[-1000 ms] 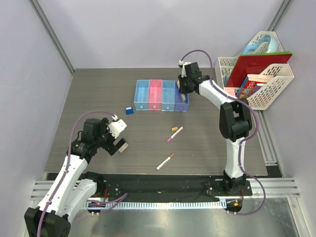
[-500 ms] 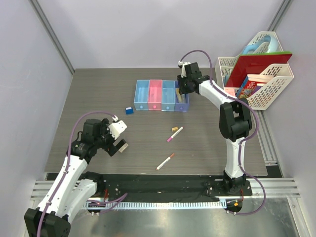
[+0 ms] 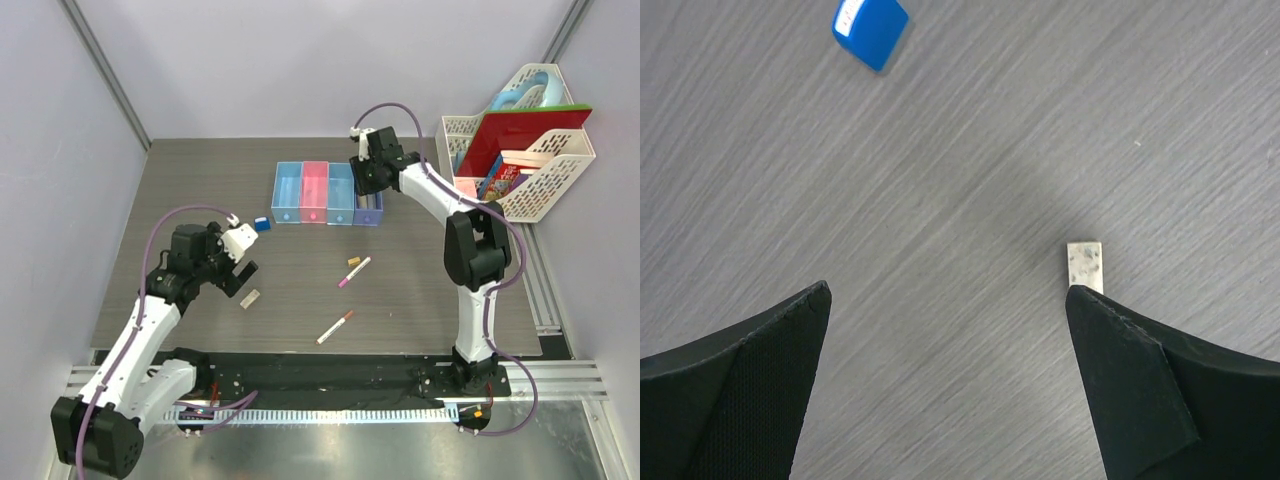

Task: Sort the stationery into containers
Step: Pick up the pen from the center of the board.

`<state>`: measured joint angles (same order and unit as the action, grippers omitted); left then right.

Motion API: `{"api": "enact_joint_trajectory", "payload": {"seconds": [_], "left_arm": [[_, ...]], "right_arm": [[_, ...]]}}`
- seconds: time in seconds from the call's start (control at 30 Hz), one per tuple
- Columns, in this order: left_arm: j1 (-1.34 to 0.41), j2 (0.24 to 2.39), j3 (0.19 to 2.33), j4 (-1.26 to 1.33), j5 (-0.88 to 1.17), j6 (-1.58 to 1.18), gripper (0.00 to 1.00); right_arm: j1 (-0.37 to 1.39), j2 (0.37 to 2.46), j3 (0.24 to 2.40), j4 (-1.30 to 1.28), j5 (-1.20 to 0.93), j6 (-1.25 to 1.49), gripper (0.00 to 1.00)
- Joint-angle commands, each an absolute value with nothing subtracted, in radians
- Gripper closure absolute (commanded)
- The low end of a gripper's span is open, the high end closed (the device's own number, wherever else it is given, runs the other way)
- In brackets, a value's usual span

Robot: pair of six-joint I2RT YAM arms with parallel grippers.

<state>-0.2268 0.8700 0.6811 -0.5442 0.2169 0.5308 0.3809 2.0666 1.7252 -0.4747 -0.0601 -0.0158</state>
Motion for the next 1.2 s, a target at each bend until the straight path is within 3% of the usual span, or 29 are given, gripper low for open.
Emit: {"api": "enact_joint_trajectory", "payload": {"seconds": [0.0, 0.27, 0.4, 0.7, 1.17], "left_arm": [[-0.229, 0.85, 0.7, -0.483, 0.233, 0.506, 0.0], [-0.23, 0.756, 0.626, -0.514, 0.189, 0.545, 0.0], [-0.229, 0.729, 0.627, -0.563, 0.158, 0.528, 0.0], [-0.229, 0.623, 0.623, -0.689, 0.121, 0.505, 0.0], [-0.229, 0.584, 0.629, -0.759, 0.137, 0.508, 0.0]], "right_arm": [[0.419, 1.905, 1.71, -0.601, -0.172, -0.257, 0.58], [0.497, 1.72, 1.513, -0.883, -0.216, -0.647, 0.52], [0.607, 1.632, 1.318, -0.881, -0.147, -0.739, 0.46], [0.848, 1.536, 1.112, -0.766, -0.086, -0.742, 0.38], [0.893, 1.634, 1.12, -0.614, -0.005, -0.807, 0.34]]}}
